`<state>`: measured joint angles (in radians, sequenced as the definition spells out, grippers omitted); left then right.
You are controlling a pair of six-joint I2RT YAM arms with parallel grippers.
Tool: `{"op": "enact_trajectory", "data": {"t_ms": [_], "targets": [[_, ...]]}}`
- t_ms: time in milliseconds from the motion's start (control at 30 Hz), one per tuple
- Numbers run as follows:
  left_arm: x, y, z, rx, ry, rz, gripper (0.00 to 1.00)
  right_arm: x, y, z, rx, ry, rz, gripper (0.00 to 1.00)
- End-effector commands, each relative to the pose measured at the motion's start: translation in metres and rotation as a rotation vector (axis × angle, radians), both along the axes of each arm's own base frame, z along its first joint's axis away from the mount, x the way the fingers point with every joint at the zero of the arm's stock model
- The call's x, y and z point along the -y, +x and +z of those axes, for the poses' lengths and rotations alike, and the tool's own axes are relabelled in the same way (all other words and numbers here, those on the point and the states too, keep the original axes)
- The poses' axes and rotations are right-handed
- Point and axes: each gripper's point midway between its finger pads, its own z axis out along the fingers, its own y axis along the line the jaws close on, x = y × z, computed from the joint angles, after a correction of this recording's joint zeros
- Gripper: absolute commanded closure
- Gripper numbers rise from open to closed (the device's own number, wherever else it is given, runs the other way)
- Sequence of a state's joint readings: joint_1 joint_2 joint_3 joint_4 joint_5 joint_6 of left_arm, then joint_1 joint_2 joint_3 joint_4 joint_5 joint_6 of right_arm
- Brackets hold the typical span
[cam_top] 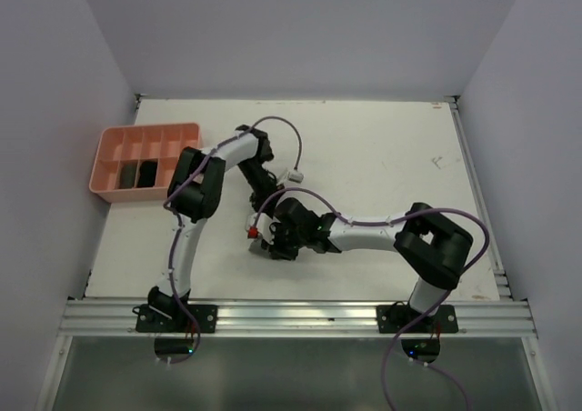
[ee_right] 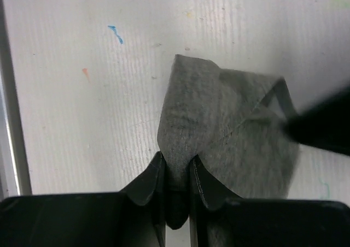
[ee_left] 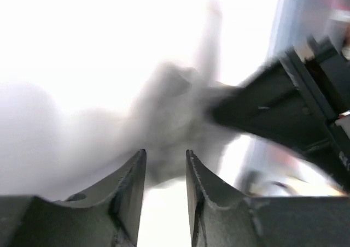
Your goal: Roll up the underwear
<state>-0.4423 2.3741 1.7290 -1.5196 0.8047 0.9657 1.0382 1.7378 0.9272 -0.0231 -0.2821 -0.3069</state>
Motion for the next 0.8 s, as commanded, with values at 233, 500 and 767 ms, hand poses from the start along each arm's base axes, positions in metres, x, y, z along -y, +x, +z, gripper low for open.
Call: {"op": "enact_trajectory", "data": {"t_ms": [233,500,767], "targets": [[-0.034,0.189,0.116,0.756,-0.298,0.291,0.55,0.011,-0.029,-0.030,-0.366,-0.026,-0.058,1.00],[-0.083,0.133,0.161,1.172,-0.359,0.339,0.55,-0.001,-0.019,-0.043,-0.643,0.015,-0.149,1.00],[-0.079,0.024,0.103,1.206,-0.387,-0.009,0.50,-0.007,-0.019,-0.067,-0.883,0.014,-0.208,1.00]]}}
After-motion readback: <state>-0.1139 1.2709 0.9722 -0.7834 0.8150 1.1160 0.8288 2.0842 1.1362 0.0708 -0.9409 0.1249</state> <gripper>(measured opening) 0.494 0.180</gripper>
